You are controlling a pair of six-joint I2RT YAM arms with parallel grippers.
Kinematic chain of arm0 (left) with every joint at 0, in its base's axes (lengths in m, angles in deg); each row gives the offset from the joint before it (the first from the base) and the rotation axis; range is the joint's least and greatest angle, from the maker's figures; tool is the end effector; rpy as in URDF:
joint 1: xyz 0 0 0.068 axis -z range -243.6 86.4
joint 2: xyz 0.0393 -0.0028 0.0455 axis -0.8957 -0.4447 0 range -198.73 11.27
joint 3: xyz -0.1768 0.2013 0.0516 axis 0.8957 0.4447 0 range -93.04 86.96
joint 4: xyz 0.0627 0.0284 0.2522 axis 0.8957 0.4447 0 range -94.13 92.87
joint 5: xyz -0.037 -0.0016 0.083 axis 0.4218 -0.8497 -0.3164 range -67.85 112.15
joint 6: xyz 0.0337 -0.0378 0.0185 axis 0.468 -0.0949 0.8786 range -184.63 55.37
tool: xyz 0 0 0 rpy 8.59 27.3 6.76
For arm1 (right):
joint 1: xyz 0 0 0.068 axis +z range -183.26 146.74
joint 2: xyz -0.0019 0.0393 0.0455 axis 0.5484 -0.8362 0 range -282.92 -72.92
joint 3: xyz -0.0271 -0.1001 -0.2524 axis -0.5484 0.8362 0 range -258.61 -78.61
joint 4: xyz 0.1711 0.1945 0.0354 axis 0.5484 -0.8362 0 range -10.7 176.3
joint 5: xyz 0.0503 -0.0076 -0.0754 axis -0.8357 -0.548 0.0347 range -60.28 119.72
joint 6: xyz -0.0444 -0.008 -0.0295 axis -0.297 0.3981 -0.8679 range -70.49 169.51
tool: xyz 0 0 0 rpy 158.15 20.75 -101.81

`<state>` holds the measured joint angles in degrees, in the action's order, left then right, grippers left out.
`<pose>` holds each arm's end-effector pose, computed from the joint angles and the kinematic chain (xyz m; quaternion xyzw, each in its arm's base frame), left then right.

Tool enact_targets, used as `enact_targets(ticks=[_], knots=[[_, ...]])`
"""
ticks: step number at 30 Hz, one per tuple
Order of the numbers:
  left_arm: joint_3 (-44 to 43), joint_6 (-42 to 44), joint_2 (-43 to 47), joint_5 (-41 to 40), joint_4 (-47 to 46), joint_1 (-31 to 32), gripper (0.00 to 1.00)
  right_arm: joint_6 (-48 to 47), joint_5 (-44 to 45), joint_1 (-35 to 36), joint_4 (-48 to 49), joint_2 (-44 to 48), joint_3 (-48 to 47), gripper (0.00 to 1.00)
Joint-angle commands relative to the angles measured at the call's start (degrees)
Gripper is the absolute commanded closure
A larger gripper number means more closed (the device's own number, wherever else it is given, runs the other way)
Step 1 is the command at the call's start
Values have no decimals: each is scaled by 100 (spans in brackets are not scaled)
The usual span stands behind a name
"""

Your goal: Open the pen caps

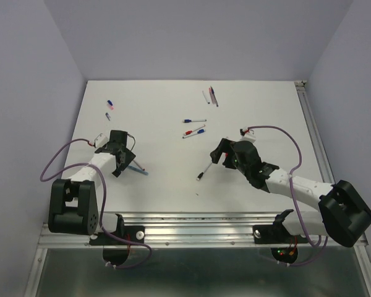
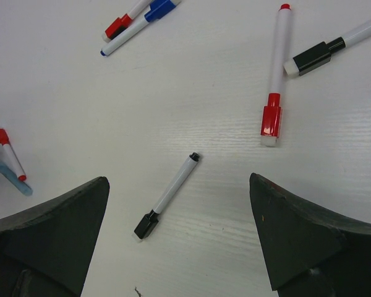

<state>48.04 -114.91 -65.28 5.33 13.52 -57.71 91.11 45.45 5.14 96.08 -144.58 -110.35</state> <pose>0.2505 -0.0155 0.1794 -0.3971 0.8577 -0.0158 0.3261 0.2074 0.1520 0.1986 0.0922 0.8562 0.2269 0.4548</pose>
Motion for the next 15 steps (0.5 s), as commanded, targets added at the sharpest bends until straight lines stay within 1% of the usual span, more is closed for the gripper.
enact_targets(ticks=[1, 8, 10, 15], knots=[[-11, -96, -166, -191, -86, -27, 29, -161, 141, 63, 156, 20, -42, 0], [-37, -105, -404, -137, -192, -27, 31, -276, 27, 63, 208, 12, -16, 0], [-54, -113, -483, -120, -200, -27, 35, -293, 36, 63, 217, 12, -24, 0], [-11, -78, -633, 187, -341, -18, 40, -293, 80, 63, 217, 11, -24, 0]])
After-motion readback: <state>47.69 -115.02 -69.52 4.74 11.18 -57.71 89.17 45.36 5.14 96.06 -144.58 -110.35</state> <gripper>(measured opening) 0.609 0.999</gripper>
